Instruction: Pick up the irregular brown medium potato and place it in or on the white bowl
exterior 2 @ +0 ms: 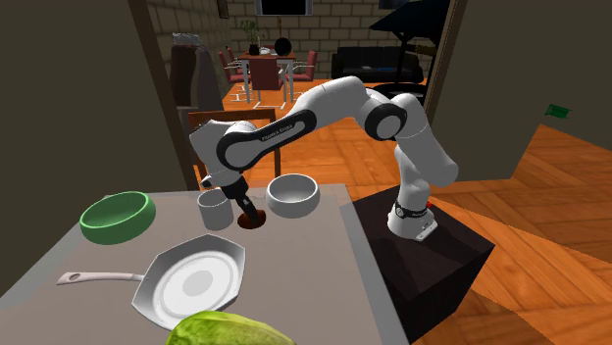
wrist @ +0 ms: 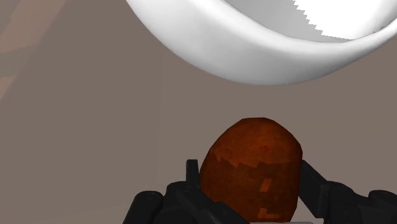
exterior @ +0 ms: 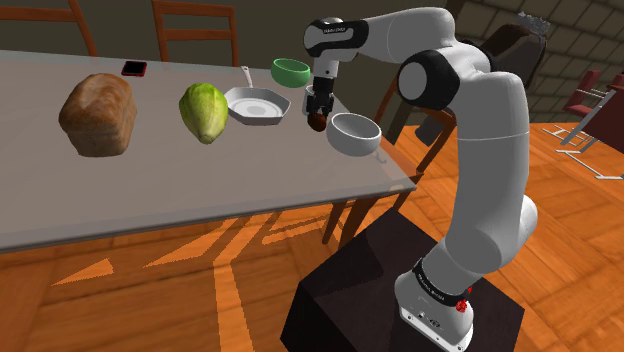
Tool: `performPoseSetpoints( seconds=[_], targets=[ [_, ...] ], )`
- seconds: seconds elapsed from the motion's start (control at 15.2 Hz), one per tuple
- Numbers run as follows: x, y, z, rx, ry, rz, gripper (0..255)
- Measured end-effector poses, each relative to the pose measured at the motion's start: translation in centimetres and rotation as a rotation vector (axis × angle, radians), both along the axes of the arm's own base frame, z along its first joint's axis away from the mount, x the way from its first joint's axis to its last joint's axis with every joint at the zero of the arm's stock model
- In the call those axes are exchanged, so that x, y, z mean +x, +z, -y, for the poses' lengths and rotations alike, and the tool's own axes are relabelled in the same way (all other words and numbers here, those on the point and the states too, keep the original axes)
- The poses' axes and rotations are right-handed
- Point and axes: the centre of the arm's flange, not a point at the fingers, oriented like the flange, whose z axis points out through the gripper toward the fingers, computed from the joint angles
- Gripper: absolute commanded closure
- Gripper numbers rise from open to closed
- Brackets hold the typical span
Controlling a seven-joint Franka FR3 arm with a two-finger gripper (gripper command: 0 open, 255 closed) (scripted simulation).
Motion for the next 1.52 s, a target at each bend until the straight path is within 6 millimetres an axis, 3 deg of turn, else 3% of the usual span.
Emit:
performPoseSetpoints(
  seconds=[0.46, 1.52],
  targets=[
    [0.0, 0.2, 0.0, 0.000, 0.000, 0.000, 255],
    [-0.1, 8.5, 0.0, 0.000, 0.000, 0.000, 255]
  ],
)
